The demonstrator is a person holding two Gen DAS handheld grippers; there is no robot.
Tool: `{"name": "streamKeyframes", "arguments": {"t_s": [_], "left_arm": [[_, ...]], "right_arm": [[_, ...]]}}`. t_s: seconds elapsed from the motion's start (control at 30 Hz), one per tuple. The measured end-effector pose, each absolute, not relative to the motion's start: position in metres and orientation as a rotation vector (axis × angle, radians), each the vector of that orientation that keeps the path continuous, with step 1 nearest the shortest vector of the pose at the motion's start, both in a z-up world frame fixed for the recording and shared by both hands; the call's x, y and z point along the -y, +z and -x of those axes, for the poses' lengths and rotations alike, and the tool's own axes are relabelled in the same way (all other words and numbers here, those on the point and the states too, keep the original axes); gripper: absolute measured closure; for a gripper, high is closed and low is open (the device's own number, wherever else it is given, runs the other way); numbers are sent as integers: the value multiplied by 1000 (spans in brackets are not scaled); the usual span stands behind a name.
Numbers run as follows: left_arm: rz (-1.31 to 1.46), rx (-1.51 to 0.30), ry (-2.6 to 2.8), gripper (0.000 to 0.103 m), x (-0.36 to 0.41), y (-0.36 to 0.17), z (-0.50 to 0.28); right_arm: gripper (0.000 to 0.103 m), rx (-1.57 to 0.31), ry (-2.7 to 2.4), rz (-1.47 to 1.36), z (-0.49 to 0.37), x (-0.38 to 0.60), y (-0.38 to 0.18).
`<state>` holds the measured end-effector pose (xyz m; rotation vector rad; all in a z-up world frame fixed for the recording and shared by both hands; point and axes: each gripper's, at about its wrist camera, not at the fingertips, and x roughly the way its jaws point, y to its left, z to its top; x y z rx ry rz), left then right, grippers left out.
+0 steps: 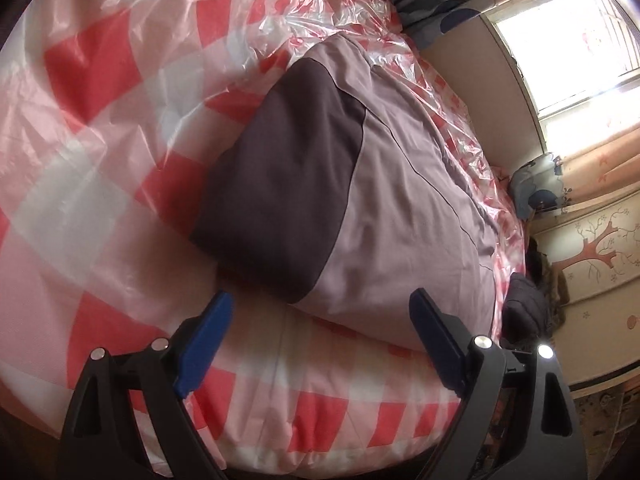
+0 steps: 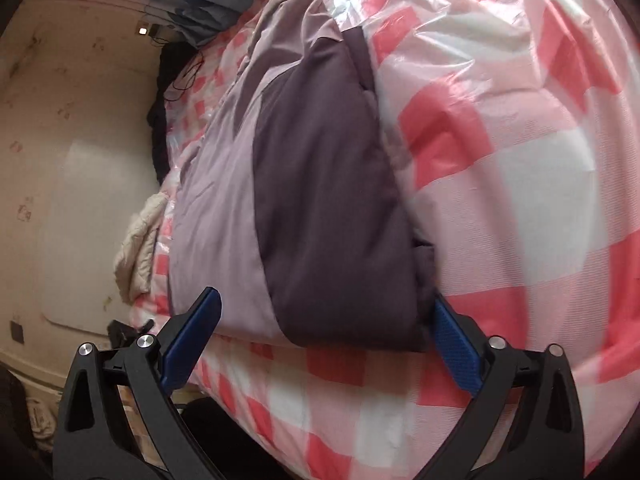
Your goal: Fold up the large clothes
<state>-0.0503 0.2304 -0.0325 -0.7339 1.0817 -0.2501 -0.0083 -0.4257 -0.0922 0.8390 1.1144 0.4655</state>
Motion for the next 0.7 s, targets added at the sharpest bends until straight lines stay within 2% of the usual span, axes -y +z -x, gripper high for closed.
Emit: {"name": "streamKeyframes", "arguments": {"t_s": [0.13,0.27,0.37,0.5,0.6,0.7], "left_arm": [[791,-1109,-287,17,-220,-46,36],[750,-1168,-238,16,-207,-63,21],[758,-1174,-216,16,-202,-73,15],[799,-1027,-249,16,-202,-46,24],[756,-1110,-218,14,-193,-61,12],[813,-1155,-214,14,-196,-82,4]], "right_arm": [[6,-1010,544,-942,11,431,-76],[6,-1133,492,-907,12,431,-93],[6,-1107,558,-980,10,428,-96],[6,-968,630,-1047,9,434,-80],[6,-1087,543,-999,0,431,-100],[6,-1074,535,-1019,-4,430,-109]]}}
